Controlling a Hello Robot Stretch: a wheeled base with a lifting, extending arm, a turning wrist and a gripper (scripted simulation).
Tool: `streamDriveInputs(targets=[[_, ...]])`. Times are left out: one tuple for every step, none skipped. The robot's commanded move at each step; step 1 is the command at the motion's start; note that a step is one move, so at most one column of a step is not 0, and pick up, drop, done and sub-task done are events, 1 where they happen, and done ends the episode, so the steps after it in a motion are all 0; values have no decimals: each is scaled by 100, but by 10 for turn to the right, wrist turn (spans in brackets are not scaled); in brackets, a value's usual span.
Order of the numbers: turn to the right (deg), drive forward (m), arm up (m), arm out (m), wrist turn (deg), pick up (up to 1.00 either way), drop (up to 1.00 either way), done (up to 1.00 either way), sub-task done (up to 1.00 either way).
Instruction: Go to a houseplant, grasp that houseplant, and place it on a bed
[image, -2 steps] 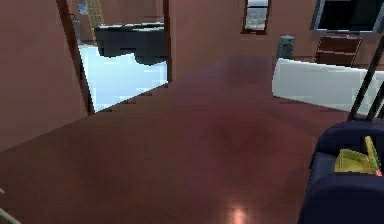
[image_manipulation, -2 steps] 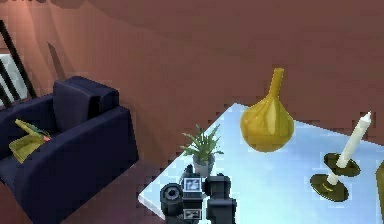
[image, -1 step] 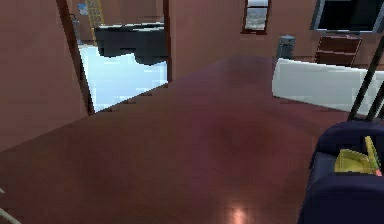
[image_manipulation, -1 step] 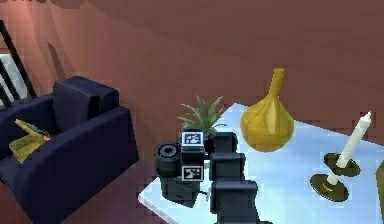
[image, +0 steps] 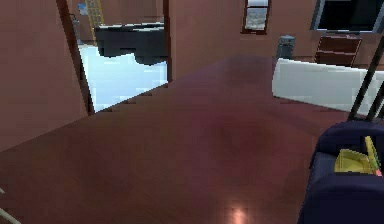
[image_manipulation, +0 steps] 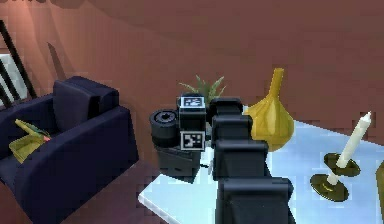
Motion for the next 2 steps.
streamDriveInputs(targets=[[0,0,0,0,-450,0,0,0,0],[0,0,0,0,-450,0,0,0,0]])
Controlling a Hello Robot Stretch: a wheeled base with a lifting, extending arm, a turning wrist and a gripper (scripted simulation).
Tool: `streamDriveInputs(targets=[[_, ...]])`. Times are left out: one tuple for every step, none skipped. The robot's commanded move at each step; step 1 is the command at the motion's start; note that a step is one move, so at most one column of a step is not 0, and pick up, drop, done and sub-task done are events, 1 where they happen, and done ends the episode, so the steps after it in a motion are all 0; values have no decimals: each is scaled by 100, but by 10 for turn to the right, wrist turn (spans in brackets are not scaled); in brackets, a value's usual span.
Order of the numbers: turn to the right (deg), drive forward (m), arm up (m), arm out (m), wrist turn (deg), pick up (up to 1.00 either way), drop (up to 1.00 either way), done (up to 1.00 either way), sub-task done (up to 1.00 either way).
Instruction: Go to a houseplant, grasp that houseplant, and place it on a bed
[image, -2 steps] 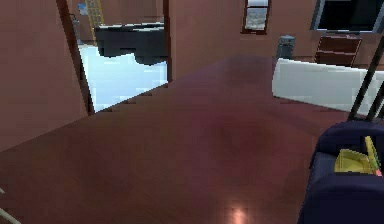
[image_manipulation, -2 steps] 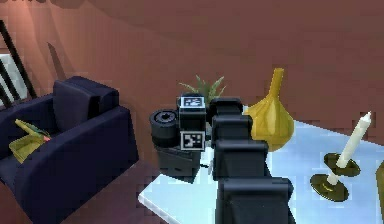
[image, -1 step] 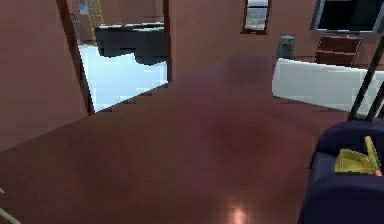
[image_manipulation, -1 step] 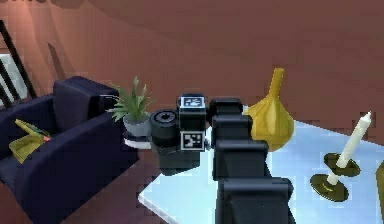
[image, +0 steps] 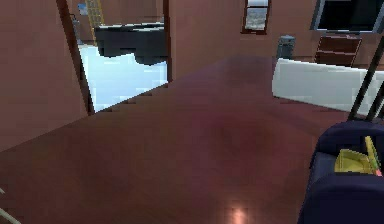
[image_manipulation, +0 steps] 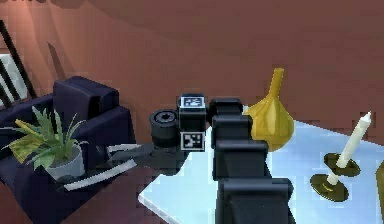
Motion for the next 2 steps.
streamDriveInputs(targets=[[0,0,0,0,-450,0,0,0,0],[0,0,0,0,-150,0,0,0,0]])
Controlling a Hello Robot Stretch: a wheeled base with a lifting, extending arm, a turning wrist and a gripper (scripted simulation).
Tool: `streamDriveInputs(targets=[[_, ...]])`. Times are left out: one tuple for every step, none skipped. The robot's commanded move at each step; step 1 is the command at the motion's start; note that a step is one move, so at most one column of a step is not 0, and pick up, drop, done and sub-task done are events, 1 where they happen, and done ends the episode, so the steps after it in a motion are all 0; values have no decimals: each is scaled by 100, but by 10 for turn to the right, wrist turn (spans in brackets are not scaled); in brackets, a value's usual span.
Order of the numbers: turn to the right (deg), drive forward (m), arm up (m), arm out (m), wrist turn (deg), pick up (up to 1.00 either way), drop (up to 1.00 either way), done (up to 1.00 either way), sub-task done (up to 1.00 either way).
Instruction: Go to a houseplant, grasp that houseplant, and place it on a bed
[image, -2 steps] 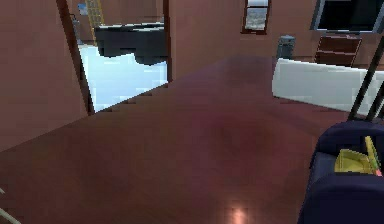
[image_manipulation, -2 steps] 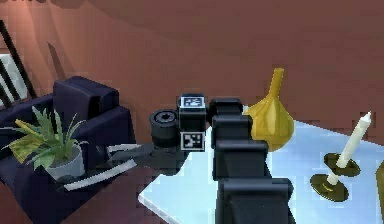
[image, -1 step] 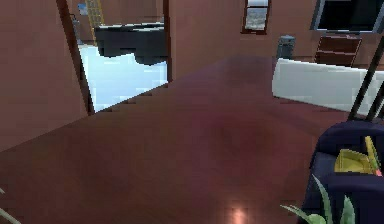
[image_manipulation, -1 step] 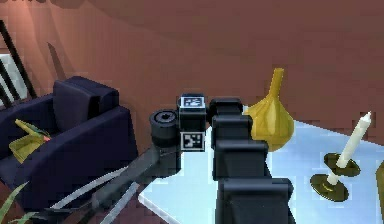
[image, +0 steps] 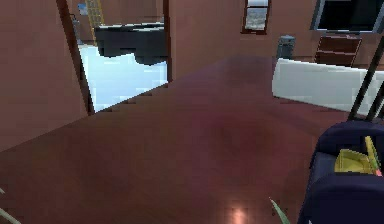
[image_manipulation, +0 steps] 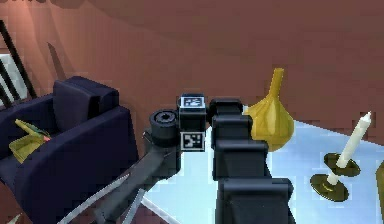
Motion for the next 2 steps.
streamDriveInputs(targets=[[0,0,0,-12,0,0,0,0,0],[-450,0,0,0,0,0,0,0,0]])
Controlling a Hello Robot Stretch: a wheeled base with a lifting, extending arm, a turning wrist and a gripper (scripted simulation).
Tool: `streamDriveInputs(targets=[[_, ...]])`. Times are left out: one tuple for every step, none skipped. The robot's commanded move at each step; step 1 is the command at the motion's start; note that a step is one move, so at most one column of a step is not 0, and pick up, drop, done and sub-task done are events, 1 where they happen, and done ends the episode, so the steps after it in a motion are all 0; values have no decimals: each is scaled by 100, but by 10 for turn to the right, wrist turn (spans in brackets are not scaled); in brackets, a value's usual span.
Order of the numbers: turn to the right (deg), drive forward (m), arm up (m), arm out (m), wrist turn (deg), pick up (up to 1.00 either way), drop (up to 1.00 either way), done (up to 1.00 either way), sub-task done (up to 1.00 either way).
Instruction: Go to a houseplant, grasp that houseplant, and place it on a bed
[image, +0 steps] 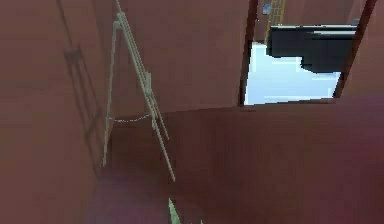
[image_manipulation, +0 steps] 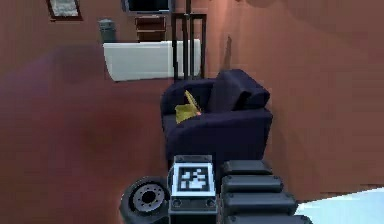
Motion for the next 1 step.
streamDriveInputs(targets=[[0,20,0,0,0,0,0,0,0]])
